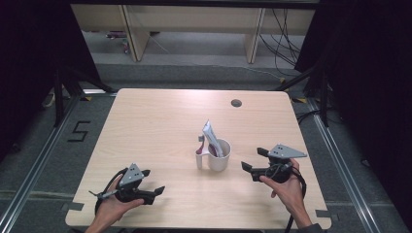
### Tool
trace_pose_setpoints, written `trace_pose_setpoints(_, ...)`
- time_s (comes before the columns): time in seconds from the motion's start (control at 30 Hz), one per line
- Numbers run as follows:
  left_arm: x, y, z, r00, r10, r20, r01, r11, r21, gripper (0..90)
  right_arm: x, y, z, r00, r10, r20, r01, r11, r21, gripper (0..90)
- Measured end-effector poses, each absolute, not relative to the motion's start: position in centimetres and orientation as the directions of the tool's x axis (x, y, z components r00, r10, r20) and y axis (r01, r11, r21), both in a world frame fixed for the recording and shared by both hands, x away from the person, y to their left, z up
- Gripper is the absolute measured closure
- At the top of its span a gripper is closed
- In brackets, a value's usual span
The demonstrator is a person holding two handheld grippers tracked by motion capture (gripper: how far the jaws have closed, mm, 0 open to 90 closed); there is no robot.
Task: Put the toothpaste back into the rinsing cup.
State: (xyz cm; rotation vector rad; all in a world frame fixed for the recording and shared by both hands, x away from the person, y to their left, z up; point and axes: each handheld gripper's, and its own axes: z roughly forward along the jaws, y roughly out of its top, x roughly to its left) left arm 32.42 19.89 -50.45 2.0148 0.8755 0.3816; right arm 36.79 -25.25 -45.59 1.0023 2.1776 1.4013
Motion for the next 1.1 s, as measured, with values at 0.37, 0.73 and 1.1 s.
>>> trace_pose_setpoints(0.37, 32.4, 19.9, -50.4, 0.703, 0.708, -0.071, 0.442, -0.356, 0.823, 17.0, 35.6, -25.8, -46.4, -0.677, 0.729, 0.097, 0.4, 0.255, 0.88, 16.4)
trace_pose_setpoints(0.73, 32.6, 19.7, -50.5, 0.709, 0.702, -0.062, 0.435, -0.366, 0.823, 17.0, 34.4, -26.1, -47.3, -0.676, 0.726, 0.127, 0.43, 0.248, 0.868, 16.4)
trace_pose_setpoints(1.1, 32.3, 20.0, -50.5, 0.703, 0.709, -0.06, 0.44, -0.366, 0.82, 17.1, 34.1, -26.5, -47.5, -0.683, 0.724, 0.101, 0.428, 0.285, 0.858, 16.4)
